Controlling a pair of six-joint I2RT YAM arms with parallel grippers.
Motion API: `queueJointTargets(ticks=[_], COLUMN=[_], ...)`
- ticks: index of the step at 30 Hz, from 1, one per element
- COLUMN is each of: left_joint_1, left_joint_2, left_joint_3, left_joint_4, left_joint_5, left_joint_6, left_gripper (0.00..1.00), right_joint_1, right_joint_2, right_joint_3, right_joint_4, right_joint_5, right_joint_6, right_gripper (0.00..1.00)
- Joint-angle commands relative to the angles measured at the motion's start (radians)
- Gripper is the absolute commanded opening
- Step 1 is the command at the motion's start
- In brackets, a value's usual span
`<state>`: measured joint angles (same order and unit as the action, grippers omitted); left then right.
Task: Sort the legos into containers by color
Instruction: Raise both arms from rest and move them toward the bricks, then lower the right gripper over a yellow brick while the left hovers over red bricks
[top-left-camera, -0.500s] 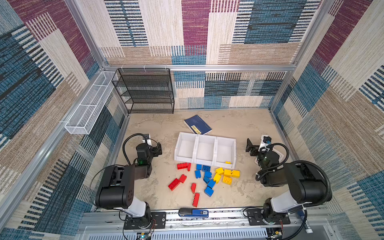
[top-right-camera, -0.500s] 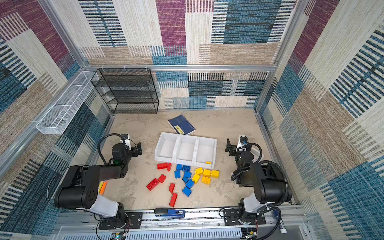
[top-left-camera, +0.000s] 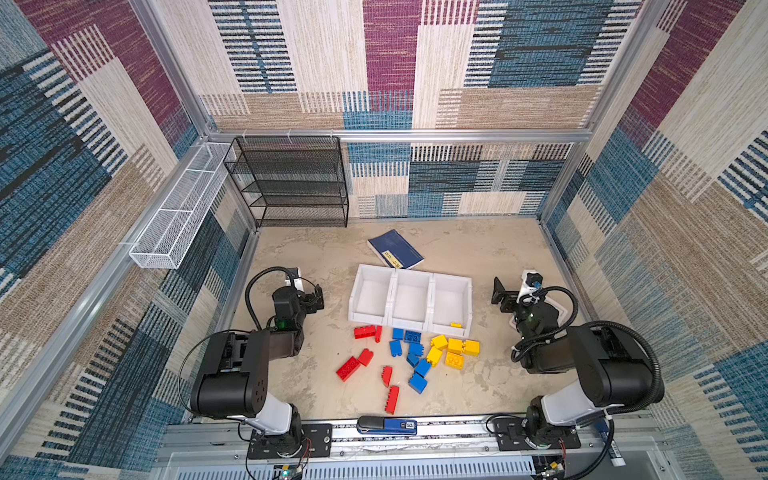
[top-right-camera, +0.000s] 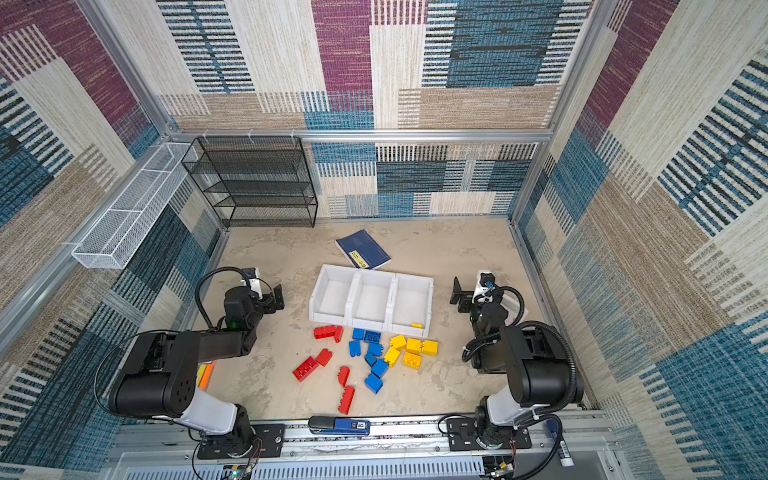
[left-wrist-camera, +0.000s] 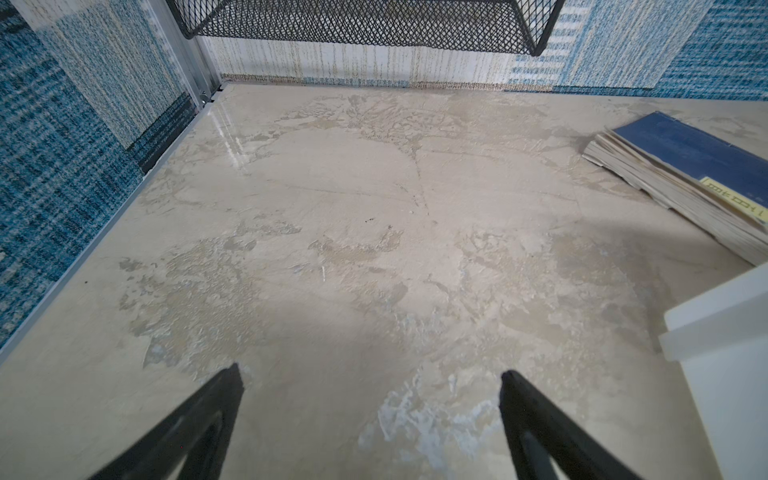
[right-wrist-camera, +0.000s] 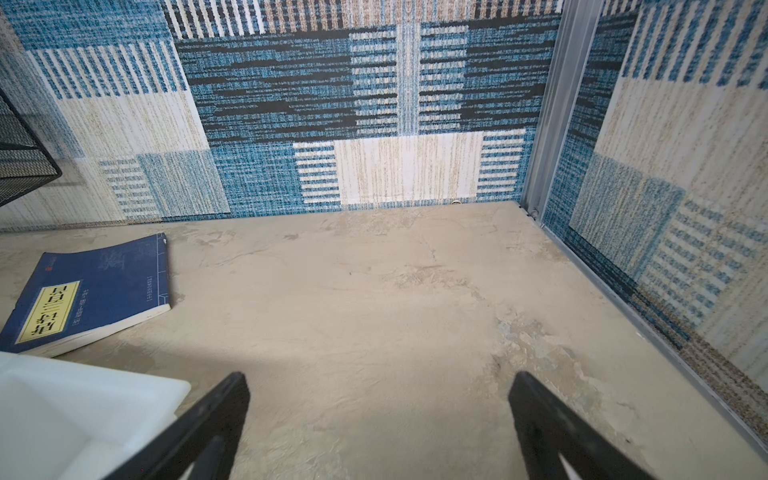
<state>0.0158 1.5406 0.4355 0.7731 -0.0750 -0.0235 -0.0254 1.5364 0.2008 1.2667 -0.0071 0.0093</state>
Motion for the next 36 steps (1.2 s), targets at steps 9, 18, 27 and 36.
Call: queueJointTargets(ticks=[9, 18, 27, 36], left_joint_1=[0.007, 0.007, 0.001, -0.106], left_joint_2=[-0.001, 0.004, -0.227, -0.574], left_joint_3=[0.006, 0.012, 0.122, 0.142], left_joint_4=[0.012, 0.006, -0.402, -0.833], left_joint_5=[0.018, 0.015, 0.035, 0.089], left_joint_6=[0.018, 0.017, -0.003, -0.277], left_gripper=[0.99, 0.99, 0.99, 0.99], right_joint_1=[0.001, 0.001, 0.026, 0.218], right_joint_2=[0.0, 0.003, -0.194, -0.493], right_joint_3=[0.008, 0.013, 0.166, 0.408], right_joint_4=[0.022, 0.012, -0.437, -1.266], right_joint_5=[0.005, 0.007, 0.071, 0.071], right_joint_6=[-0.004, -0.004, 0.026, 0.29], right_gripper=[1.0, 1.0, 1.0, 1.0])
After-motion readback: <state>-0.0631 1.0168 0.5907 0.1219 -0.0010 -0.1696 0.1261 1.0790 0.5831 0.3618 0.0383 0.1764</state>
